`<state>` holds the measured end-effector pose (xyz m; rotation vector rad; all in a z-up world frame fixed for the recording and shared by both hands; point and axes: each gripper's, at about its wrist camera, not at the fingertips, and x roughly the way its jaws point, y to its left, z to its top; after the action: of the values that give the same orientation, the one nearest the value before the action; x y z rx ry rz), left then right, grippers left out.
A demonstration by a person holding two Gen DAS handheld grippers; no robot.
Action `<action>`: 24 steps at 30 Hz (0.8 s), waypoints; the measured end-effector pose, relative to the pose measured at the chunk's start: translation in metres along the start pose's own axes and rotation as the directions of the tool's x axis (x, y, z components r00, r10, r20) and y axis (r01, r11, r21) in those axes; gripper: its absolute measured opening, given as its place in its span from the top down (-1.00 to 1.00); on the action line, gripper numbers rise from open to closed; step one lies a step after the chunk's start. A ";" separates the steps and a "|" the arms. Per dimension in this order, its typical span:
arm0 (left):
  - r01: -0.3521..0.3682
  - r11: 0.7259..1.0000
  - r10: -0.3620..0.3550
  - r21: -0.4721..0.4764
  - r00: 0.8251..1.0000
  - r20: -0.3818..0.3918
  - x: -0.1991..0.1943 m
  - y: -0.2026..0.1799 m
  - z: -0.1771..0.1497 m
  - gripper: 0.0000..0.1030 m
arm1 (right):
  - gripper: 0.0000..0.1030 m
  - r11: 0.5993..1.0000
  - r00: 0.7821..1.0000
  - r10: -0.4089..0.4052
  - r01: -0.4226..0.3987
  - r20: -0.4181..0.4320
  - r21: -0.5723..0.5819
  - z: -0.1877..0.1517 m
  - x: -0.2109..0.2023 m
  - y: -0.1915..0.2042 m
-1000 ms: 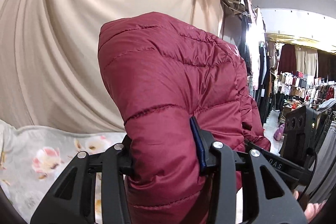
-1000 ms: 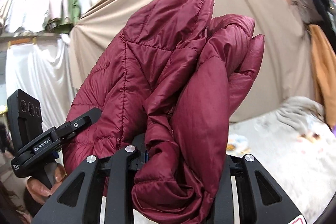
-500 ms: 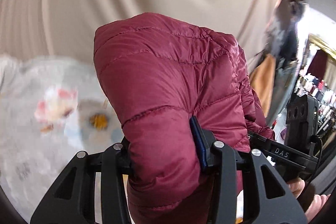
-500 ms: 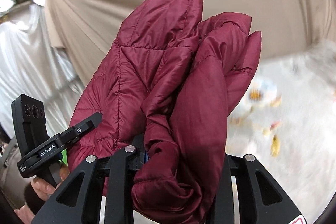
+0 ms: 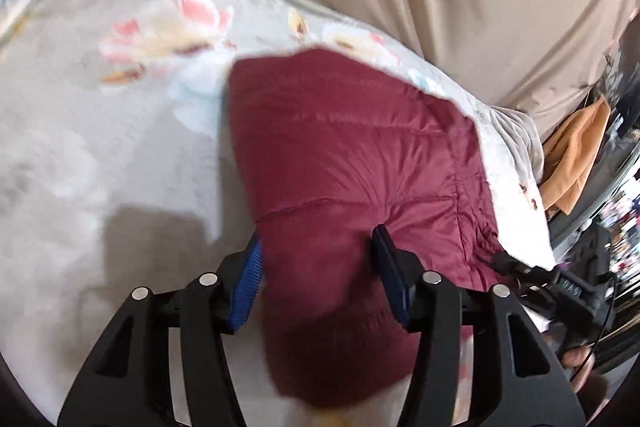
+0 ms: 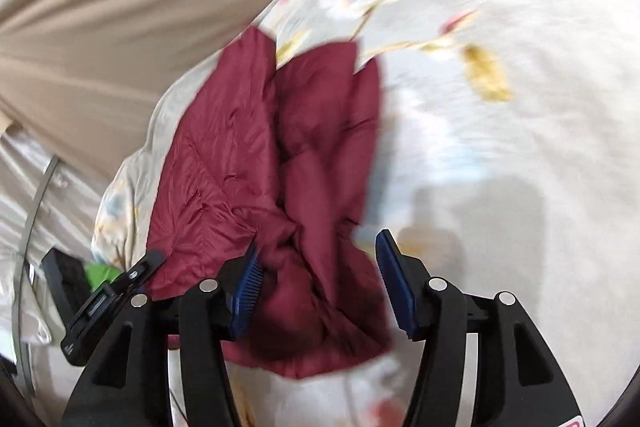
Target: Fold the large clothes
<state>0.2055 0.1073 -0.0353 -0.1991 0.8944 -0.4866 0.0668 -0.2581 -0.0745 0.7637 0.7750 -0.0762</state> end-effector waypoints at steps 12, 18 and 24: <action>-0.111 0.990 0.121 0.081 0.985 -0.121 0.005 -0.060 -0.020 0.08 | 1.00 0.937 0.997 -0.073 0.078 0.028 -0.341 0.035 0.027 0.080; -0.130 0.985 0.149 0.116 0.973 -0.174 0.021 -0.049 -0.038 0.12 | 1.00 0.951 0.987 -0.151 0.131 -0.053 -0.281 0.011 0.050 0.035; -0.187 0.971 0.214 0.150 0.959 -0.188 0.030 -0.057 -0.042 0.12 | 1.00 0.971 0.986 -0.153 0.137 -0.066 -0.197 0.003 0.042 0.026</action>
<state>0.1700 0.0444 -0.0610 0.0636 1.0658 -0.3780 0.1079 -0.2322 -0.0855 0.5288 0.9013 -0.1012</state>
